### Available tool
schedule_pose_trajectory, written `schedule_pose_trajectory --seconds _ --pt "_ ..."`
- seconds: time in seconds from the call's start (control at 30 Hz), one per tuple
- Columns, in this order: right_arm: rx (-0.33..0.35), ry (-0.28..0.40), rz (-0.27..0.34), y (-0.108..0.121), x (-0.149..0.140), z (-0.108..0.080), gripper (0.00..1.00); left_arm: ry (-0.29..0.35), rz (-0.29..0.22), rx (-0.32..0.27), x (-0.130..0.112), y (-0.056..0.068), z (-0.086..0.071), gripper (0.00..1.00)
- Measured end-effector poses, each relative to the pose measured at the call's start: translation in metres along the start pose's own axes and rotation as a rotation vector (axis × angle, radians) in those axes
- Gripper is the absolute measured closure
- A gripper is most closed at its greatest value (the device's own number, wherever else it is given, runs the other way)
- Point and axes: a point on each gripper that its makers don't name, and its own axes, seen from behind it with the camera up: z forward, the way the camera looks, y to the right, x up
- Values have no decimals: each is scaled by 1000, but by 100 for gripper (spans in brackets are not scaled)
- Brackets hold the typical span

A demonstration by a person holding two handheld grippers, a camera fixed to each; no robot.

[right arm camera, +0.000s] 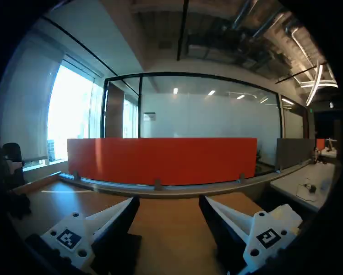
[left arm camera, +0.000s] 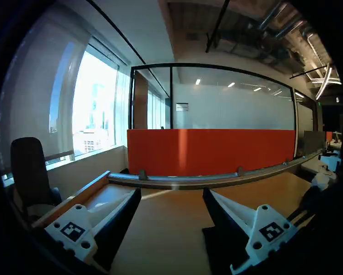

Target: Fold towel

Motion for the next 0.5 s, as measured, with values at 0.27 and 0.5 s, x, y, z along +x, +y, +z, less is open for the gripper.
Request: schedule_pose_trajectory --seconds 0.27,0.5 --pt "91 -33 -52 -22 12 -4 0 -47 23 -86 -5 24 7 0" --pt "209 -117 -107 -50 3 -11 0 -98 36 -195 -5 43 0 0"
